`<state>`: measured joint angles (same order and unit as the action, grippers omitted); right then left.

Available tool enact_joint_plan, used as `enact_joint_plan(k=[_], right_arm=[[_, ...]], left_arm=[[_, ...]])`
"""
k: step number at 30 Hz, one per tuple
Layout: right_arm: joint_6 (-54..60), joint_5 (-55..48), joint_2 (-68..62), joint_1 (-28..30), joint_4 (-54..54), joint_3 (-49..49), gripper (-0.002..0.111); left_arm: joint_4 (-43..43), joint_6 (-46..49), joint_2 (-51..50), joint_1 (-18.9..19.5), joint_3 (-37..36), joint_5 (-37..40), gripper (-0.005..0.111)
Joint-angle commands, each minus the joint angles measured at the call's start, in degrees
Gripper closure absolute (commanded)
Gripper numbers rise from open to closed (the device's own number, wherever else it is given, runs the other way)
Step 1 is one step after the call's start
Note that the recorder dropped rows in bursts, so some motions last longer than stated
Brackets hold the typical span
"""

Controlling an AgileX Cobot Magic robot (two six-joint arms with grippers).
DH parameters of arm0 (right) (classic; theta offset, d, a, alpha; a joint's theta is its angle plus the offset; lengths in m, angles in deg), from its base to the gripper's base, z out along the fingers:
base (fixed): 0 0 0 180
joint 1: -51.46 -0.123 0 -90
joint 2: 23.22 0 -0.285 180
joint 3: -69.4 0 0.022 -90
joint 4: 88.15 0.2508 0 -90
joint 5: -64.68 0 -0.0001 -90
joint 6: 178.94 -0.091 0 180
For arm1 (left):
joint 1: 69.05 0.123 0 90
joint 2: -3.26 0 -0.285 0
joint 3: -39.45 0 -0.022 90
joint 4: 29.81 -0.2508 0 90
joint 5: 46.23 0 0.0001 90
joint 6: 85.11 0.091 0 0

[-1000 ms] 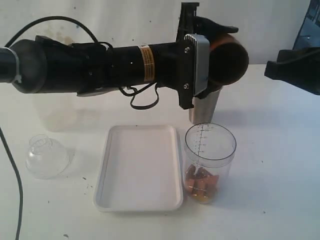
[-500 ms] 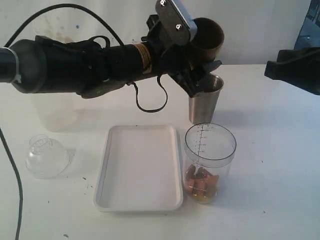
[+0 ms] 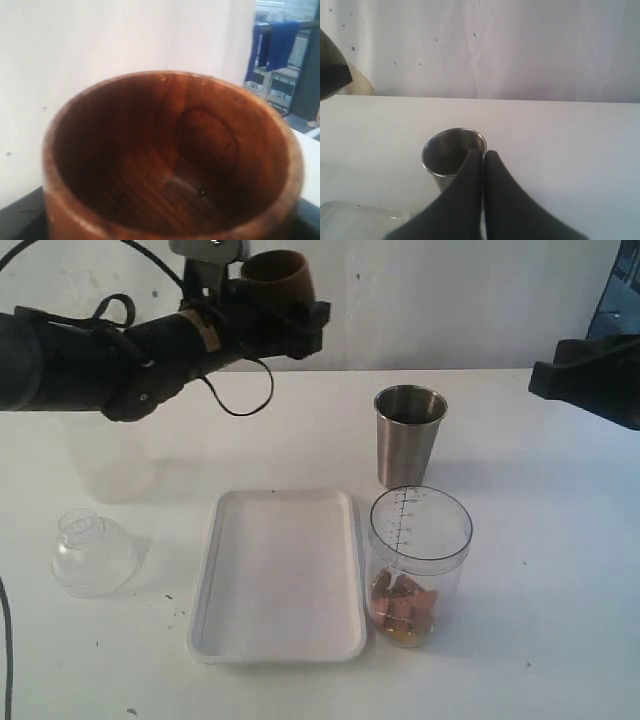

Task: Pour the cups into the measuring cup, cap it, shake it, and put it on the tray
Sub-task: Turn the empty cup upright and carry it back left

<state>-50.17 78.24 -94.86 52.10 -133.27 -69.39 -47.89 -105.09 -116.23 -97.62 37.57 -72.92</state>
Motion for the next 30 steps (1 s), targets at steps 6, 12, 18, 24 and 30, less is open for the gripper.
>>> enact_joint_plan(k=[6, 12, 18, 24, 30], right_arm=[[-0.02, 1.24, 0.41, 0.4, -0.12, 0.06, 0.108], [-0.02, 1.35, 0.41, 0.4, -0.12, 0.06, 0.108], [-0.02, 1.35, 0.41, 0.4, -0.12, 0.06, 0.108], [-0.02, 1.35, 0.41, 0.4, -0.12, 0.06, 0.108], [-0.02, 1.23, 0.41, 0.4, -0.12, 0.06, 0.108]], left_arm=[[-3.44, -1.11, -7.19, 3.31, -1.98, -3.87, 0.107], [-0.88, 6.26, -13.71, 3.31, -1.98, -13.73, 0.107], [13.26, 13.19, -15.79, 4.38, -2.02, -13.63, 0.107], [13.83, 11.61, -16.07, 7.4, -4.56, -12.67, 0.107], [11.54, 8.04, -17.98, 9.07, -6.79, -13.44, 0.107]])
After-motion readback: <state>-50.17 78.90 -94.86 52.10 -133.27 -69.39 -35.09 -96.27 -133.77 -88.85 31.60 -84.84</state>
